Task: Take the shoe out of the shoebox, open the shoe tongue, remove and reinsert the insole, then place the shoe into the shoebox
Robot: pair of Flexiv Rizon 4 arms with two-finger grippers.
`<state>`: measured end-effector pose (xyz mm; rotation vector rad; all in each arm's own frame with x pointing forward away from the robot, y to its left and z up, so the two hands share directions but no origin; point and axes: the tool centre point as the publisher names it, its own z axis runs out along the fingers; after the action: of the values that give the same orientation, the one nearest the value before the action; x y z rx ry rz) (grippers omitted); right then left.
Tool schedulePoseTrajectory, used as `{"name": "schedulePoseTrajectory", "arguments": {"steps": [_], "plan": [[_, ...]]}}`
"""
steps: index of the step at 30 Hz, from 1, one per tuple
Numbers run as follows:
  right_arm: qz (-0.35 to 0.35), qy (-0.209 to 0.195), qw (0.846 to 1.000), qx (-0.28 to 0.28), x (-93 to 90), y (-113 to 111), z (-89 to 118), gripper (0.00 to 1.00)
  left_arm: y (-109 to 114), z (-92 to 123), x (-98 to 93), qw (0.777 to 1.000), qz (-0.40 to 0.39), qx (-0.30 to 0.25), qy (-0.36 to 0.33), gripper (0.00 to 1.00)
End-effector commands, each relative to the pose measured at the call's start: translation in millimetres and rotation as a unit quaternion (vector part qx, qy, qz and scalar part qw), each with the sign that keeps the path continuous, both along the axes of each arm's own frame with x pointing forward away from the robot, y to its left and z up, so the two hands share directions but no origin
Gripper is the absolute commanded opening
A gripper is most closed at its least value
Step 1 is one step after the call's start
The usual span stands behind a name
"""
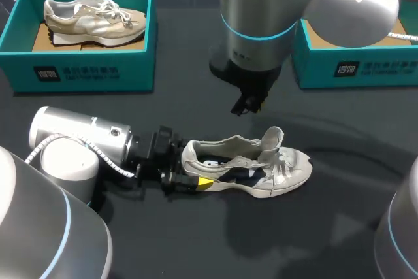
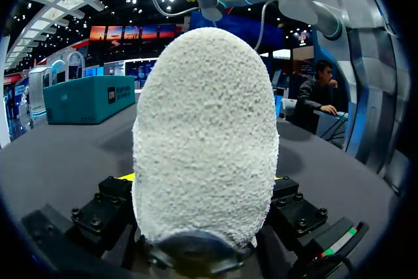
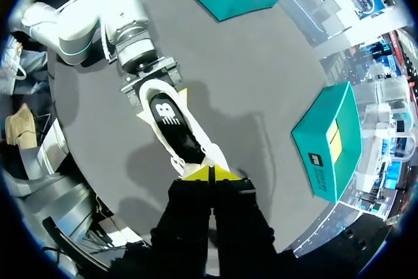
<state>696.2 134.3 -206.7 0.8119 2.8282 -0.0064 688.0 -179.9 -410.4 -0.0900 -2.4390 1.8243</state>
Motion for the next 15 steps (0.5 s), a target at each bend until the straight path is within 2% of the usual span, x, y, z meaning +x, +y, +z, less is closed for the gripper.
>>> {"name": "schedulePoseTrajectory", "arguments": {"steps": [1,13,15], "plan": [[0.138,0.013,0.990,-0.018,-15.3,-5,2,0.00,-1,-3,-3.0,1.000,0.000,0.001,0.000,0.00],[0.138,0.013,0.990,-0.018,-15.3,-5,2,0.00,-1,-3,-3.0,1.000,0.000,0.001,0.000,0.00],[0.175,0.018,0.984,-0.040,-11.8,9,-2,0.00,-1,-3,-3.0,1.000,0.000,0.001,0.000,0.00]]}}
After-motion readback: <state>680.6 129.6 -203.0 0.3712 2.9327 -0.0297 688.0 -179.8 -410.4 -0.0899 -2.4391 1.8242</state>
